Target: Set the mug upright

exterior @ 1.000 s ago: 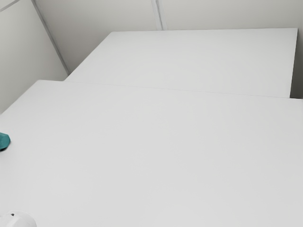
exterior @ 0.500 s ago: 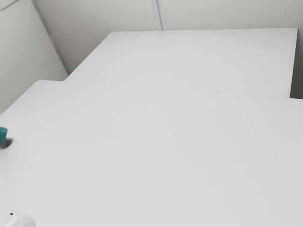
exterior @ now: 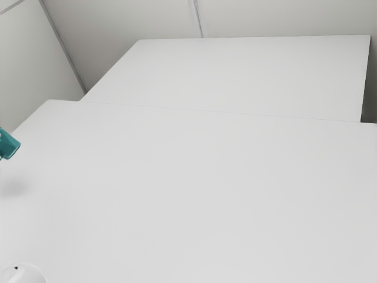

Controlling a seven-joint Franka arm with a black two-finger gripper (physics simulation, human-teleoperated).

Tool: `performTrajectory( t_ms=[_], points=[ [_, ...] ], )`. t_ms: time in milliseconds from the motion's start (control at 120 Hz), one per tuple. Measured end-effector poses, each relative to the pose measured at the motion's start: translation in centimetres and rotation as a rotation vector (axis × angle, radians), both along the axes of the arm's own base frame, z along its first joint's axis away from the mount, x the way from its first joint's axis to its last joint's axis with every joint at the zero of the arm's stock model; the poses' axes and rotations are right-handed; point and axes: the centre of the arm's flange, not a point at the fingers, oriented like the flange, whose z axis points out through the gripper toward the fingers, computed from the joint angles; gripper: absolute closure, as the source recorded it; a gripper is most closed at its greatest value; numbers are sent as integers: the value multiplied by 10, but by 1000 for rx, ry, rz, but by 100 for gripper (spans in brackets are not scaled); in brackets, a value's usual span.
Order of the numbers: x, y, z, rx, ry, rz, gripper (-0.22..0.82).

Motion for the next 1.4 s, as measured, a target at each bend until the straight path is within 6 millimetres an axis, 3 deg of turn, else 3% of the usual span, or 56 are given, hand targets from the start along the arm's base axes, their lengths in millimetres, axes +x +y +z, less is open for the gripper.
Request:
performTrajectory(
  t_ms=[67, 167, 283, 433, 575, 783, 875, 1125, 1400],
  points=[
    [16, -35, 20, 49, 38, -53, 78],
    [54, -92, 32, 96, 70, -150, 78],
    [101, -151, 28, 172, 133, -227, 78],
    [142, -224, 17, 268, 181, -278, 78],
    [156, -308, 1, 340, 177, -309, 78],
    [151, -401, -31, 434, 121, -295, 78],
    [145, -424, -46, 474, 103, -273, 78],
    [122, -459, -78, 588, 46, -203, 78],
    [132, -490, -109, 659, 18, -152, 78]
  ],
)
